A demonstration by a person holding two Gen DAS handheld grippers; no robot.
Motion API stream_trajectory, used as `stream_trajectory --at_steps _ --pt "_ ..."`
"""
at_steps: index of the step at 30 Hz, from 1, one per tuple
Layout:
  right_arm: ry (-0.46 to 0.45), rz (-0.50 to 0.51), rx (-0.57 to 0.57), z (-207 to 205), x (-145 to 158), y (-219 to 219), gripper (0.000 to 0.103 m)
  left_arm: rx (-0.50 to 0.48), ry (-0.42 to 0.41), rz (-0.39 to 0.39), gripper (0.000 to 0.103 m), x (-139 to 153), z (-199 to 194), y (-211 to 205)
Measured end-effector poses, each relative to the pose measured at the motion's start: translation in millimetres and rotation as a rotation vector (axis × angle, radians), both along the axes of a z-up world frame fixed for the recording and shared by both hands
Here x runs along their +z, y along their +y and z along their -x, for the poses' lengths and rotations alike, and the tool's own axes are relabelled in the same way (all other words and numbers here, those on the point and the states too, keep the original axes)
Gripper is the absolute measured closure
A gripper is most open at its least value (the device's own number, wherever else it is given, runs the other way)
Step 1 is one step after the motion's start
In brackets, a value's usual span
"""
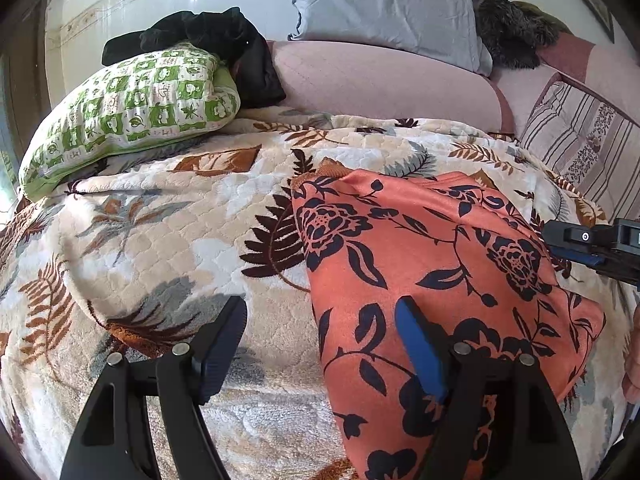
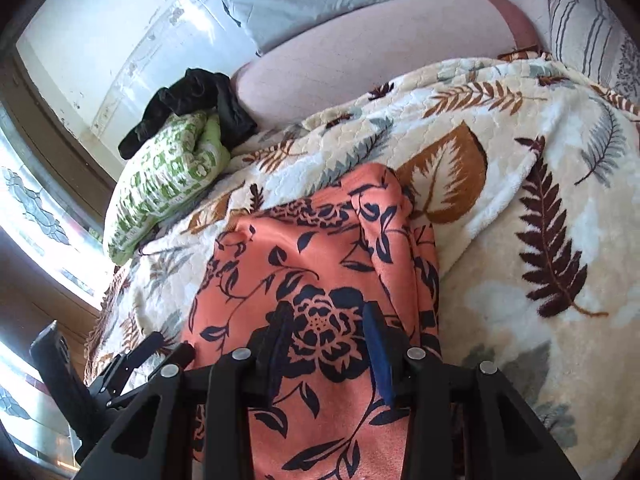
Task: Fold small clothes
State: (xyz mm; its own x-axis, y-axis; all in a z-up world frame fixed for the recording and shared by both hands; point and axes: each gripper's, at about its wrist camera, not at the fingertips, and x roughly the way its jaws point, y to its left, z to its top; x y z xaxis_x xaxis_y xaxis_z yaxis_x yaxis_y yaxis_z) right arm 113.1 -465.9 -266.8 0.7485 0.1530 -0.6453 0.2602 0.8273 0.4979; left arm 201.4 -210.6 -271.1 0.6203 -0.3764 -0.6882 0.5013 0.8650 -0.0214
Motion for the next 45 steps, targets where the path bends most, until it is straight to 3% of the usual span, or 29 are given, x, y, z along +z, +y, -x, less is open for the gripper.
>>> stream_trajectory --at_steps 5,7,10,14,19,23,29,31,33,35,38,42,45 --pt "-0.001 0.004 -0.008 -10.6 1.1 1.5 0.063 0.013 0.007 0.003 0.026 -0.4 -3.5 -4.9" --pt "0.043 -0.013 -0.019 -19.9 -8.9 -0.4 0.063 0.014 0.005 -0.002 0.026 -1.2 -4.5 -7.4" --pt "0.136 -0.061 -0.046 -30.4 -35.6 -6.5 0.064 0.014 0.029 -0.025 0.016 -9.1 -8.8 -12.4" --pt "0.136 -0.046 -0.041 -30.8 -35.7 -6.0 0.064 0.030 0.116 0.022 0.008 -18.4 -22.2 -6.8" --pt "0.102 -0.087 -0.037 -30.1 -18.7 -11.5 0.064 -0.011 0.194 0.028 0.008 -9.3 -35.1 -2.6" --pt "0.025 -0.040 -0.066 -30.8 4.8 -15.9 0.064 0.031 0.150 0.052 0.009 8.6 -42.2 -0.2" --pt "0.037 -0.073 -0.121 -49.1 -7.7 -31.2 0.064 0.035 0.144 -0.016 0.009 5.6 -56.3 -25.4" --pt "0.047 -0.074 -0.153 -59.3 -17.4 -41.0 0.058 0.020 0.150 -0.053 0.009 -3.0 -56.2 -33.8" --pt "0.070 -0.125 -0.187 -68.8 -33.1 -52.3 0.034 -0.002 0.138 -0.085 0.008 -11.5 -52.5 -41.6" --pt "0.178 -0.159 -0.175 -84.3 -60.1 -56.6 0.032 -0.026 0.129 -0.110 0.008 -17.4 -49.3 -47.3" --pt "0.179 -0.091 -0.181 -89.6 -62.8 -51.1 0.030 -0.036 0.128 -0.116 0.008 -17.6 -49.0 -49.2" --pt "0.111 -0.013 -0.188 -82.0 -39.1 -42.9 0.032 -0.005 0.168 -0.068 0.008 -11.5 -53.9 -42.4" --pt "-0.048 0.035 -0.198 -63.2 -2.5 -39.8 0.033 0.014 0.118 -0.057 0.009 2.3 -49.7 -39.9"
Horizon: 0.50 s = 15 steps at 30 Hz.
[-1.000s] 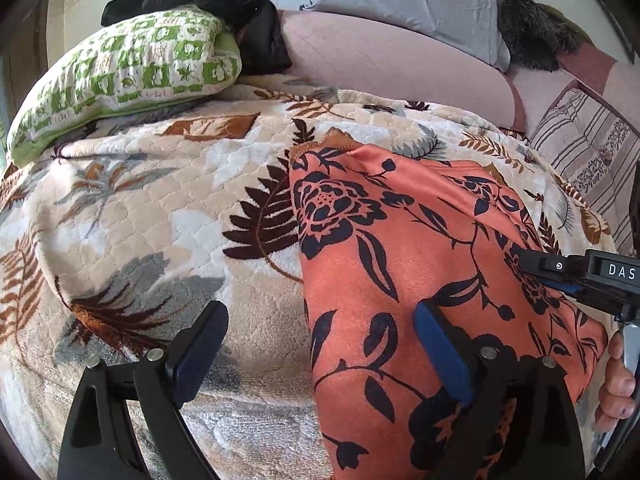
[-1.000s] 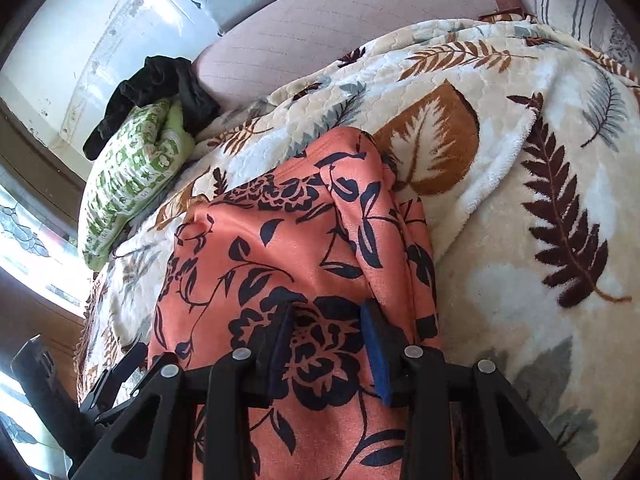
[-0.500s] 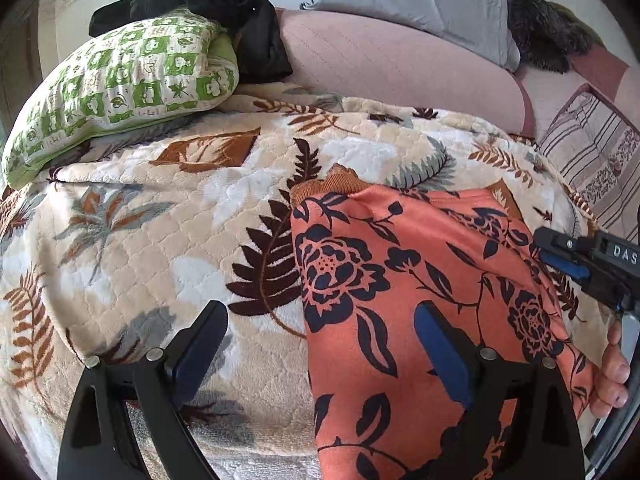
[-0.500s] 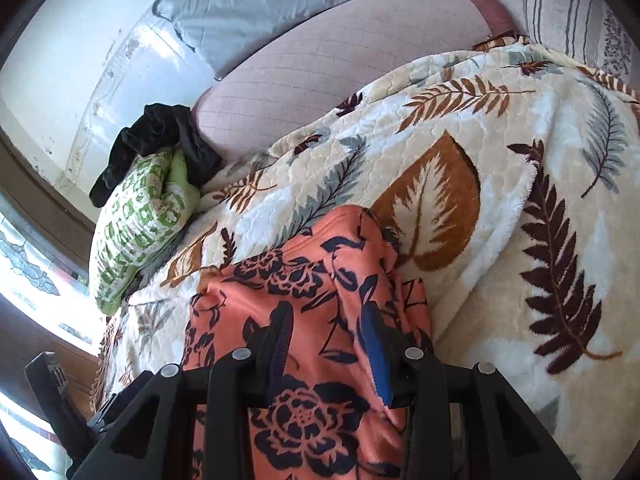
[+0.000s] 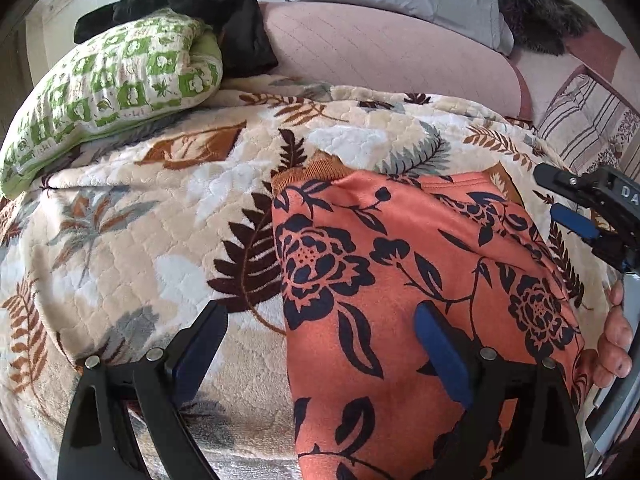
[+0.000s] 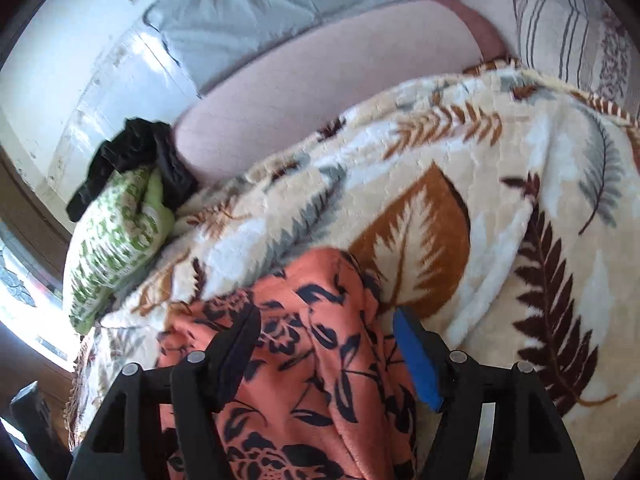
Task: Fold small clothes
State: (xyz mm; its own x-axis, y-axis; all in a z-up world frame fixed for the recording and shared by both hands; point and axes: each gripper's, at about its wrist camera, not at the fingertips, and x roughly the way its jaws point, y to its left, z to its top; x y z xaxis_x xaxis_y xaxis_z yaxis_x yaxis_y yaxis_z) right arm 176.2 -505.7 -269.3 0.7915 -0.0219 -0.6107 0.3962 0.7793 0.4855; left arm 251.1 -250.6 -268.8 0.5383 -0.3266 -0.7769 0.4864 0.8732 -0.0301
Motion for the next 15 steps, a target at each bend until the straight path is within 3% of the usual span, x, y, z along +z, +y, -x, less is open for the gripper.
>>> stream_trajectory --at_steps 1,2,3,6,8,9,12,15 --pt "-0.044 0.010 0.018 5.0 9.2 1.7 0.038 0.001 -0.030 0.003 0.009 5.7 1.6 0.8" --pt "-0.064 0.010 0.047 5.3 15.2 4.6 0.069 0.002 -0.054 0.004 0.009 10.4 2.9 1.4" --pt "-0.050 0.004 0.072 1.5 16.7 6.6 0.084 0.004 -0.068 0.003 0.009 13.7 2.5 1.8" --pt "0.027 -0.028 0.090 -10.9 -2.1 10.2 0.084 0.004 -0.052 -0.029 0.009 7.4 -1.7 -0.9" --pt "0.161 -0.077 0.094 -23.6 -29.7 7.4 0.084 -0.011 0.007 -0.112 0.008 -12.5 -4.9 -7.4" --pt "0.195 -0.109 0.091 -26.5 -41.9 4.2 0.086 -0.009 0.005 -0.100 0.008 -17.3 -3.8 -6.2" --pt "0.173 -0.129 0.083 -24.1 -41.3 0.1 0.086 0.002 0.007 -0.074 0.008 -15.6 -2.5 -3.3" --pt "0.191 -0.032 0.098 -25.4 -30.5 15.0 0.082 0.007 0.009 -0.063 0.008 -10.2 -0.9 -0.7"
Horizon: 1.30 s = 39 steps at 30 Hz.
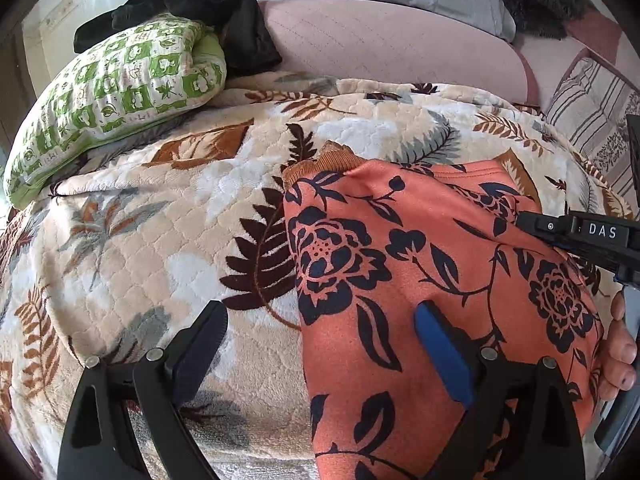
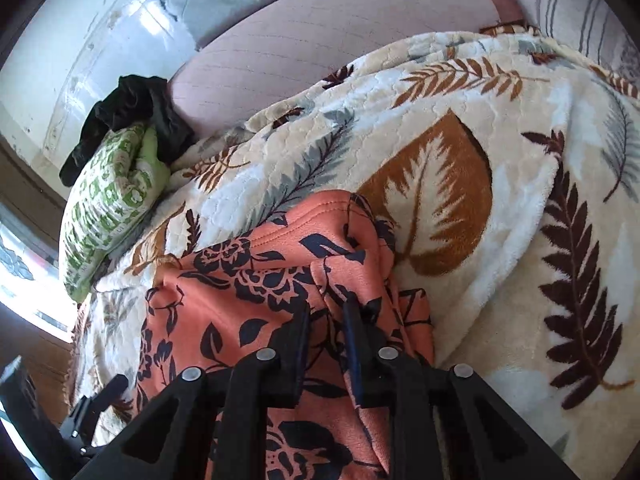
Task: Fold small clothes
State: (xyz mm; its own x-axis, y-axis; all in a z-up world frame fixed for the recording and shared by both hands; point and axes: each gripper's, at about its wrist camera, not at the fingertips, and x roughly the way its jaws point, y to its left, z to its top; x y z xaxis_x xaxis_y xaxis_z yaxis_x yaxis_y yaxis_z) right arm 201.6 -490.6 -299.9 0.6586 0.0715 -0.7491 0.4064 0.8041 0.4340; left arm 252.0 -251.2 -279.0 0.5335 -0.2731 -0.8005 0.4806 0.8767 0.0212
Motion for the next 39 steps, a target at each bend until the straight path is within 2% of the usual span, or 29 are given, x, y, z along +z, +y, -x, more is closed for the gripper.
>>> stream_trajectory --at_steps 4,9,14,16,17,19,20,22,30,39 --pt "0.034 0.141 0.026 2.9 16.5 21.6 0.082 0.003 0.022 0.047 0.008 7.0 6.1 5.2" --pt "0.095 0.385 0.049 16.8 30.1 53.7 0.082 -0.007 -0.005 0.098 0.008 19.3 19.2 8.1" --pt "0.083 0.496 0.046 36.4 40.2 68.2 0.082 -0.016 -0.022 0.128 0.008 26.1 32.1 10.9" --pt "0.076 0.518 0.031 43.4 43.6 69.5 0.080 -0.019 -0.028 0.127 0.008 26.8 36.4 11.4" --pt "0.073 0.520 0.028 46.3 44.7 69.3 0.075 -0.019 -0.031 0.124 0.008 26.9 38.3 11.5" --pt "0.063 0.531 0.016 52.1 48.0 70.7 0.052 -0.023 -0.036 0.118 0.008 27.1 41.8 11.6" --pt "0.049 0.541 0.007 55.7 50.5 71.1 0.030 -0.024 -0.037 0.118 0.008 27.1 43.3 11.9" --pt "0.021 0.565 -0.008 62.1 56.1 73.5 0.029 -0.023 -0.039 0.123 0.008 27.7 45.8 12.4" --pt "0.029 0.630 0.003 70.0 58.8 82.2 0.029 -0.021 -0.046 0.137 0.008 32.5 52.6 13.8" --pt "0.003 0.653 0.003 78.5 63.4 83.4 0.029 -0.010 -0.023 0.171 0.008 37.7 45.5 25.5"
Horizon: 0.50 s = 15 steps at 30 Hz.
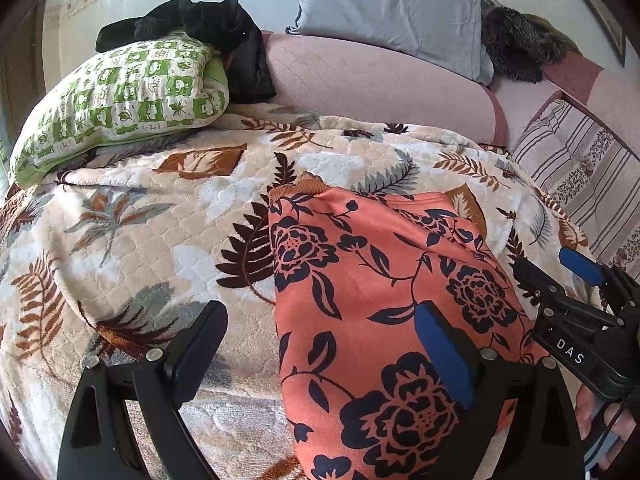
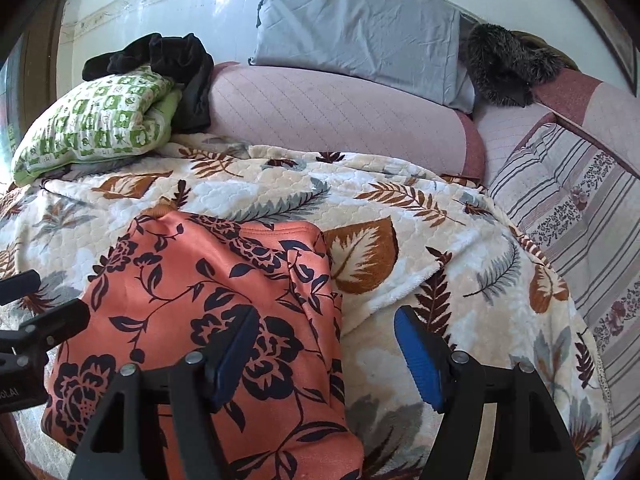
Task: Fold small clothes
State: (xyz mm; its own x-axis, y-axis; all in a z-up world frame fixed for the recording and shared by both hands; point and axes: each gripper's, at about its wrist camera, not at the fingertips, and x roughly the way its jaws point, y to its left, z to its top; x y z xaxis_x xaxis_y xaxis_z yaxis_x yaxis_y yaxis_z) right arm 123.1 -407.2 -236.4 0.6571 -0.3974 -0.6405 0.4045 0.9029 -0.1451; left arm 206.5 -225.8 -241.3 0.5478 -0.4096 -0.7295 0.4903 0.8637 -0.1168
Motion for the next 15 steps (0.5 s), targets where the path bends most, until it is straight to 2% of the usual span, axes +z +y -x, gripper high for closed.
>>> stream_trajectory --at_steps 7,12,15 --pt "-0.003 -0.006 0.028 -0.8 -0.4 -2.4 0.029 0.004 0.062 0.024 0.008 -6.0 -19.4 8.0" --pt "-0.001 -0.098 0.071 -4.7 -5.3 -12.5 0.029 0.026 0.127 0.050 0.008 -13.3 -36.2 14.0" --pt "0.004 -0.058 0.065 -8.3 -6.6 -13.7 0.029 0.038 0.157 0.068 0.008 -16.0 -45.0 16.1"
